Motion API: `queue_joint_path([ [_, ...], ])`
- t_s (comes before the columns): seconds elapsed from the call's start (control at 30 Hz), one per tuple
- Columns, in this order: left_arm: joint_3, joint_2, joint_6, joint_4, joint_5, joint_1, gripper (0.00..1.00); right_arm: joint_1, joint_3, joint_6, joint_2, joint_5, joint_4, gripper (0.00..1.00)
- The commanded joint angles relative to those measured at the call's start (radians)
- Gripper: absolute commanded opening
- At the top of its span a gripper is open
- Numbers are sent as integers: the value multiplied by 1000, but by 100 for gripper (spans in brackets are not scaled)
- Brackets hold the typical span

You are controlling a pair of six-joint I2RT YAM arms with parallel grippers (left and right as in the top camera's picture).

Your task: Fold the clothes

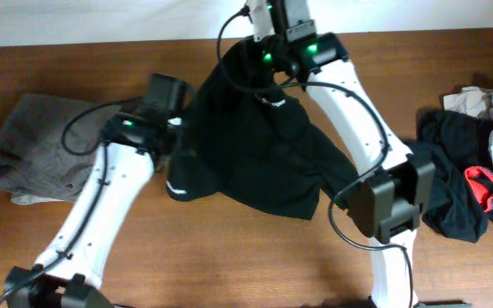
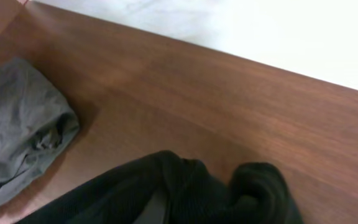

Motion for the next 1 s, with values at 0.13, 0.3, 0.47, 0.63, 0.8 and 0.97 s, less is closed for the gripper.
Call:
queue_joint_path([
  [0.13, -179, 11, 20, 108, 183, 200, 0, 62, 11, 44, 94, 34, 96, 13],
  [0.3, -253, 11, 21, 122, 182, 227, 0, 95, 11, 26, 137, 45, 173, 68],
  [0.47, -263, 11, 21, 131, 159, 228, 0, 57, 11, 12, 93, 188, 71, 73],
  [0.63, -263, 11, 21, 161, 159, 228, 0, -25, 11, 13, -1, 184, -213, 73],
  [0.8, -263, 11, 21, 169, 159, 228, 0, -100, 0, -29, 4, 192, -438, 73],
  [0.97, -263, 11, 29, 169, 156, 228, 0, -184, -59, -66, 84, 137, -407, 69],
])
